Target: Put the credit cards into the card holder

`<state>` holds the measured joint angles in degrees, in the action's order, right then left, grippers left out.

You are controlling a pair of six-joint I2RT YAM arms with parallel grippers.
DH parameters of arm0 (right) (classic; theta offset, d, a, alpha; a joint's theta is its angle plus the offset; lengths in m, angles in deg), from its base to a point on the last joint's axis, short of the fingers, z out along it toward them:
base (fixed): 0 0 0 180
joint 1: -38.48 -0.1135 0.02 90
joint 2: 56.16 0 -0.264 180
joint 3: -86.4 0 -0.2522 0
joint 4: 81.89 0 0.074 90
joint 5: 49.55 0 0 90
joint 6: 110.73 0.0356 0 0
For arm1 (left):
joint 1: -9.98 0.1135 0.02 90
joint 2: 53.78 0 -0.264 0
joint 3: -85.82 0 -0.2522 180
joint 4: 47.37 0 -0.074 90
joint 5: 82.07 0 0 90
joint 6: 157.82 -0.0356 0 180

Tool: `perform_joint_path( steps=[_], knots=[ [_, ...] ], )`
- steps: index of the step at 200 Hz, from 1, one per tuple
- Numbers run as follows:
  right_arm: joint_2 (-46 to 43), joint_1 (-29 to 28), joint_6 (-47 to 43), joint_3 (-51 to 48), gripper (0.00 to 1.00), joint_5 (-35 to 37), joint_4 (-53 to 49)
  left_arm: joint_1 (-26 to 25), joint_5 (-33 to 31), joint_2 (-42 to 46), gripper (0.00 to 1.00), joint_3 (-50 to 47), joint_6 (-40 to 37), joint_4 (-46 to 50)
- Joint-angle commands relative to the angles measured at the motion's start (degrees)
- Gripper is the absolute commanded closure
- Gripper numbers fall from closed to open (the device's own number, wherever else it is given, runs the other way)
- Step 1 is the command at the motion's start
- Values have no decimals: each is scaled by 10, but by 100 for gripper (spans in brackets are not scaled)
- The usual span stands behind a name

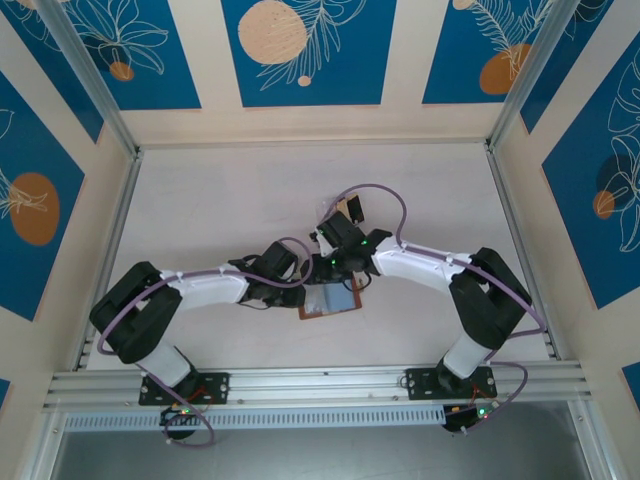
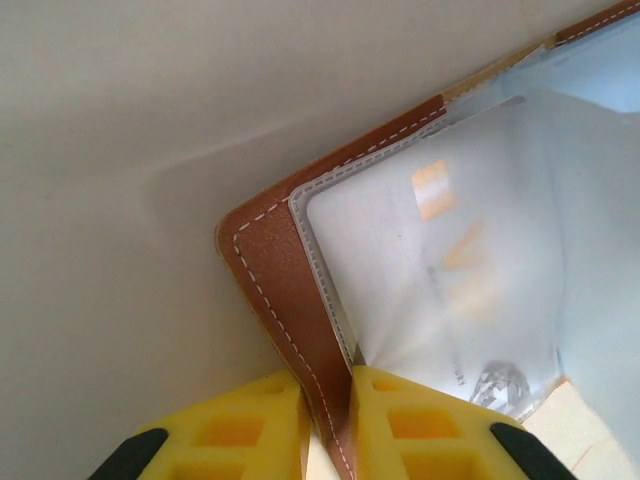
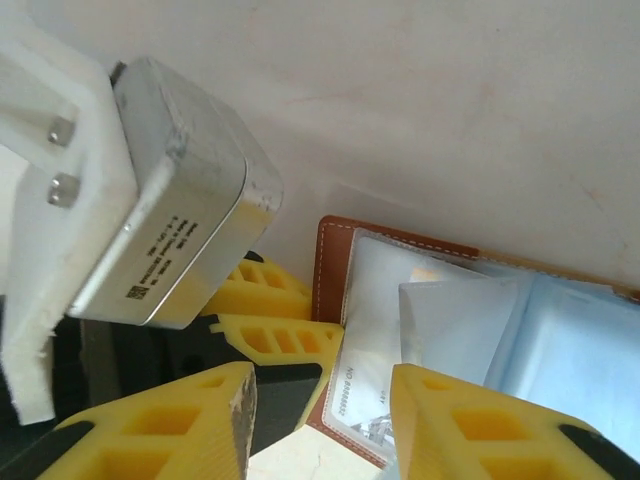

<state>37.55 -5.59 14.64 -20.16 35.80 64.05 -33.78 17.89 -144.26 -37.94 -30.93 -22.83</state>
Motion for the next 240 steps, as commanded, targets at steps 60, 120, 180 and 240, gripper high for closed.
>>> perform_joint_path(
  steps=[60, 120, 180, 240],
  knots=[
    [-111, 84, 2, -111, 41, -86, 70, 1, -42, 5, 77, -20, -11, 59],
    [-66, 67, -44, -77, 42, 66, -16, 1, -41, 5, 77, -20, -11, 59],
    [19, 32, -82, -8, 52, 160, -59, 0, -39, 1, 77, -20, -11, 57],
    [66, 16, -78, 1, 53, 210, -76, 0, -40, 3, 78, -20, -13, 62]
  ],
)
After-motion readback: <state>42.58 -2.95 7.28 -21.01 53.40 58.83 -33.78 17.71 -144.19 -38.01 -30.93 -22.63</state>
